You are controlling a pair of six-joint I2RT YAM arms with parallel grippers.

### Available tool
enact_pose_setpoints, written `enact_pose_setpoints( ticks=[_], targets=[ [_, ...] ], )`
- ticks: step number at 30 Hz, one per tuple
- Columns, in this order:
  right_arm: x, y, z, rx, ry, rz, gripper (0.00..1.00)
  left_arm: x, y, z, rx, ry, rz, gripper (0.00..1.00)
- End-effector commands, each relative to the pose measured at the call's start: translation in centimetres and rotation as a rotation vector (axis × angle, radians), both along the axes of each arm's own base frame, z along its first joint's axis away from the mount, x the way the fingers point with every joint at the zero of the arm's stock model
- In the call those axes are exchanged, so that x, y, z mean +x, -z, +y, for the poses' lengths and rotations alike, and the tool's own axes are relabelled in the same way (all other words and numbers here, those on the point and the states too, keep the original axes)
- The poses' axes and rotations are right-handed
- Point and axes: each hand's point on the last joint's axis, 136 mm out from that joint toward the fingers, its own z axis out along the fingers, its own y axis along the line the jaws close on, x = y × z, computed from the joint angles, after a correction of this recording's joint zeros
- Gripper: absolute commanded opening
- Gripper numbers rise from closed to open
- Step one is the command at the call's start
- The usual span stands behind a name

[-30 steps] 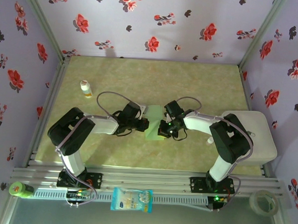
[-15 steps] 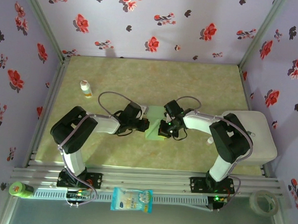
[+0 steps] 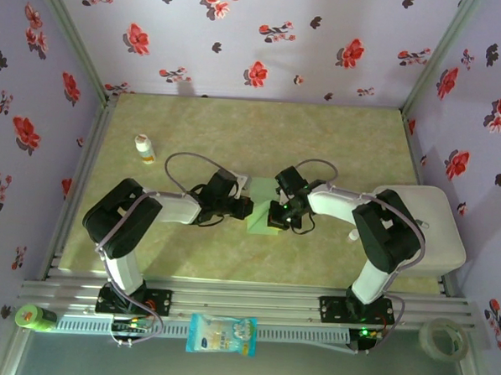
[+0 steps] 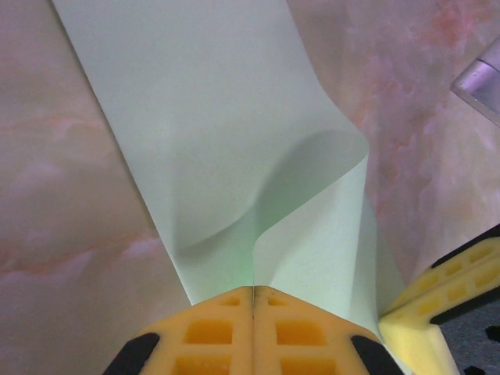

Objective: Fold a paper plane with a square sheet of paper (pick it up from the middle)
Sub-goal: Fold the triangle a second time at the center of the table.

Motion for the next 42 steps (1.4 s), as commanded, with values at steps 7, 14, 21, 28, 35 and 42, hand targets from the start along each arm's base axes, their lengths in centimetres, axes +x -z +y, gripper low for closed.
enact_pose_setpoints(
  ticks=[7, 14, 21, 28, 35, 42],
  targets=[
    [-0.3, 1.5, -1.0, -0.062, -0.007, 0.028, 0.00, 0.5, 0.1, -1.0, -0.019, 0.038, -0.002, 0.04],
    [-0.4, 1.5, -0.9, -0.055, -0.010, 0.028, 0.00, 0.8, 0.8, -0.8, 0.009, 0.032, -0.004, 0.04],
    [0.5, -2.9, 1.2, 0.077, 0.011, -0.035, 0.05, 0.2, 1.6, -0.6, 0.025, 0.040, 0.034, 0.04],
    [-0.3, -2.6, 1.8, 0.085, 0.048, -0.028, 0.04, -0.4, 2.1, -0.5, 0.017, 0.025, 0.077, 0.04],
    [-1.0, -0.8, 0.7, 0.013, 0.052, -0.021, 0.02, -1.2, 2.0, -1.1, 0.006, 0.000, 0.116, 0.02],
    [-1.7, -1.2, -0.6, -0.024, 0.042, -0.036, 0.02, -2.3, 1.9, -1.1, 0.057, -0.081, 0.136, 0.02]
  ],
)
